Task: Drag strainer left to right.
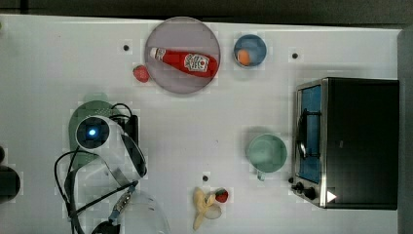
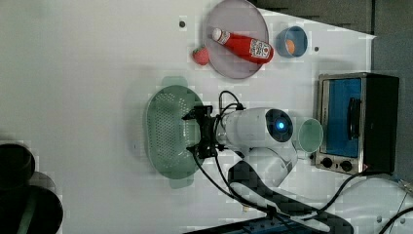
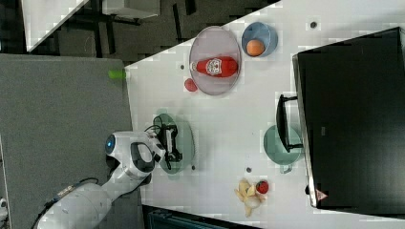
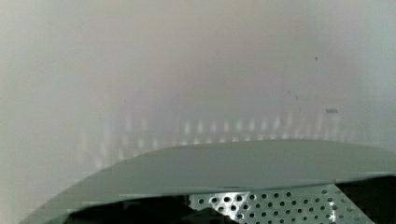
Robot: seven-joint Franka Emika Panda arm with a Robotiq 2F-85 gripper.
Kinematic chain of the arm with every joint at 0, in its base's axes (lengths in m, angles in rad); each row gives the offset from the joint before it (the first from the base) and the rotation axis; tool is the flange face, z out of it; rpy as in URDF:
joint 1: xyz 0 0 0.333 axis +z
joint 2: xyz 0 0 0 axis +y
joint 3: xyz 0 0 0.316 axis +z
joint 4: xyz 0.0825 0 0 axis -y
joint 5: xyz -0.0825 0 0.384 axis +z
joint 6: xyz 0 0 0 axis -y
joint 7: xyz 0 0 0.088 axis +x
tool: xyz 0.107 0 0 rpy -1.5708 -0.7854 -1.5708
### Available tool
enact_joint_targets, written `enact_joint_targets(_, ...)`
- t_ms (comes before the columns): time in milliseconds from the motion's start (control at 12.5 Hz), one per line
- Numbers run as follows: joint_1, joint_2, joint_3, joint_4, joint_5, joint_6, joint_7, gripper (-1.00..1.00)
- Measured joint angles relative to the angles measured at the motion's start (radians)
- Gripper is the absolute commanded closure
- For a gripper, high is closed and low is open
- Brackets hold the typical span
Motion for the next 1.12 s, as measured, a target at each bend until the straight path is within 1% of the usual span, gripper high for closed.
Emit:
enact_joint_targets(160,-0.013,-0.005,-0.005,-0.016,-0.001,0.012,0.002,-1.00)
enact_joint_targets(320,-0.023,-0.023,-0.007,-0.014,0.000,-0.018,0.003,-1.00)
enact_joint_targets(720,-0.010,-0.125,-0.098,-0.092,0.006,-0.012,-0.012,-1.00)
enact_joint_targets(960,-0.029,-0.135,-0.153,-0.115,-0.005,-0.032,-0.035,-1.00)
enact_joint_targets(1120,-0.030,-0.135,-0.205,-0.129,-0.026,-0.028,-0.071,-1.00)
